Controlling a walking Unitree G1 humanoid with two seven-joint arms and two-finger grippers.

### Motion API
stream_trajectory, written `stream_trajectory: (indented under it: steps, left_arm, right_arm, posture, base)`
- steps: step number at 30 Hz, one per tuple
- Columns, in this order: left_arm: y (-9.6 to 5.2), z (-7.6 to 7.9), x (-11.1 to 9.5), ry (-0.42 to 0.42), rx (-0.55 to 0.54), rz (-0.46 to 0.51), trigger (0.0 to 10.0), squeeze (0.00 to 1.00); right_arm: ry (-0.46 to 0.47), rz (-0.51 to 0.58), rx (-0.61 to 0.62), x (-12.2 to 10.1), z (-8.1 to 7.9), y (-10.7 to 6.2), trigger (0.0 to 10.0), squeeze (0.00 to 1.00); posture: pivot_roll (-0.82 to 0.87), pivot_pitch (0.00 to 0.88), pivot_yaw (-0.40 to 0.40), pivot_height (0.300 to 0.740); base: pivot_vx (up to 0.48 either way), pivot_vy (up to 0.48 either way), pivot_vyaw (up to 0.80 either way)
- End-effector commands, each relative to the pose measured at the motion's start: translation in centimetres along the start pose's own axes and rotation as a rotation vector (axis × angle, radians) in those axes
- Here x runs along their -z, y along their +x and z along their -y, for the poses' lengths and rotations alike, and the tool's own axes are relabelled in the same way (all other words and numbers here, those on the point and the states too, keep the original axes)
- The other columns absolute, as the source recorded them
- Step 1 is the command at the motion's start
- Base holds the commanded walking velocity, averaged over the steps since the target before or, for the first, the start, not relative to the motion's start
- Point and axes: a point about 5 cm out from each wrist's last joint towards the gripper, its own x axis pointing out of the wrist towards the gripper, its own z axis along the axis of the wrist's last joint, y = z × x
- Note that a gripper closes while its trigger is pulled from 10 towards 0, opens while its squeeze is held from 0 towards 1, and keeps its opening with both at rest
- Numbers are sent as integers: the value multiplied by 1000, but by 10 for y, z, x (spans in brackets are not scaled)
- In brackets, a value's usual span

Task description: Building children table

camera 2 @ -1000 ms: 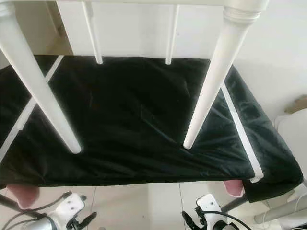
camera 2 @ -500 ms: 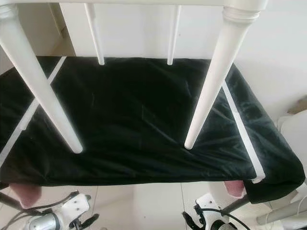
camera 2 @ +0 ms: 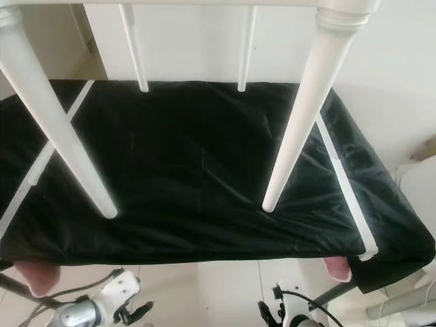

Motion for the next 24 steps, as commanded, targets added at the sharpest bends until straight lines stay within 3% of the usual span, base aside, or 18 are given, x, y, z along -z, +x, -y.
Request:
stream_trajectory:
  steps: [1, 3, 7, 11, 13, 20, 24]
  left_arm:
    - [-4, -14, 10, -26, -423, -56, 10000, 0]
    - [-2, -11, 10, -30, -415, -65, 10000, 0]
    - [5, -6, 15, -200, -374, -134, 10000, 0]
    - [5, -5, 19, -211, -386, -188, 10000, 0]
    - [5, -3, 23, -256, -375, -222, 10000, 0]
    - [2, -1, 33, -261, -378, -322, 10000, 0]
    - [1, 5, 39, -348, -408, -350, 10000, 0]
  right_arm:
    - [20, -46, 45, 10, 2, -3, 10000, 0]
    - [23, -61, 70, 13, 4, -3, 10000, 0]
    - [43, -128, 156, 21, 10, -6, 10000, 0]
    - [60, -150, 181, 25, 12, -7, 10000, 0]
    - [78, -171, 200, 28, 11, -8, 10000, 0]
    - [140, -179, 228, 30, 7, -6, 10000, 0]
    - [166, -213, 264, 37, 3, -9, 10000, 0]
  posture:
    - [7, 94, 7, 740]
    - [7, 94, 10, 740]
    - [8, 94, 14, 740]
    - [9, 94, 11, 740]
    - [5, 93, 12, 740]
    - [1, 84, 15, 740]
    - [6, 66, 7, 740]
  base:
    - [0, 0, 0]
    - [0, 0, 0]
    - [0, 0, 0]
    - [0, 0, 0]
    - [0, 0, 0]
    - [0, 0, 0]
    - [0, 0, 0]
